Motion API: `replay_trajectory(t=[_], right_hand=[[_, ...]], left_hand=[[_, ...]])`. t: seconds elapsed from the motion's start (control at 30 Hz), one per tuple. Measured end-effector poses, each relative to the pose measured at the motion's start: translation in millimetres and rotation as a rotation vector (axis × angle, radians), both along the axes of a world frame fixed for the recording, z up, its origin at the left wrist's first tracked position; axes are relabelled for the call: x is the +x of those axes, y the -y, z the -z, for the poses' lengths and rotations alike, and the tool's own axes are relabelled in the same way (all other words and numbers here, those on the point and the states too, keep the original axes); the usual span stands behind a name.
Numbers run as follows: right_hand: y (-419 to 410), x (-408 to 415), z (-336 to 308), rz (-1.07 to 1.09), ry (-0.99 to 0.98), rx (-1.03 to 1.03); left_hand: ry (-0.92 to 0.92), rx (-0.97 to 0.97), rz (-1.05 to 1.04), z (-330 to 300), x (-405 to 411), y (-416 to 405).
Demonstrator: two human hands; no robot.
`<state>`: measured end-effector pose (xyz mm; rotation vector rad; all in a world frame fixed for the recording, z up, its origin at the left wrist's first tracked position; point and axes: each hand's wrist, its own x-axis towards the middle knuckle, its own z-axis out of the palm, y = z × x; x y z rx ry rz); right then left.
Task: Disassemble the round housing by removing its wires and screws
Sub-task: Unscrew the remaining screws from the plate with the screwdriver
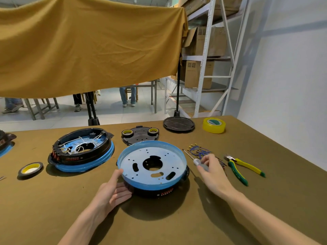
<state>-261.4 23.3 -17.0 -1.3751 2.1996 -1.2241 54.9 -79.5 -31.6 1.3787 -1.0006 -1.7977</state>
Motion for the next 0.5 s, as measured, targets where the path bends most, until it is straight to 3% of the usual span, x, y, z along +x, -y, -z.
replay_trajectory(t=[0.27, 0.4, 0.5], right_hand=[[10.8, -1.9, 28.0, 0.012, -0.289, 0.152], [21.3, 3.6, 2.7, 0.068, -0.249, 0.005], [25.8, 23.0, -20.7, -0.018, -0.282, -0.123]], left_hand=[[-0.027, 0.037, 0.057, 1.6, 4.1, -1.8], [-0.047, 0.074, 0.080, 2.1, 2.4, -0.9], [-0.068, 0.115, 0.161, 1.0, 1.2, -3.0]])
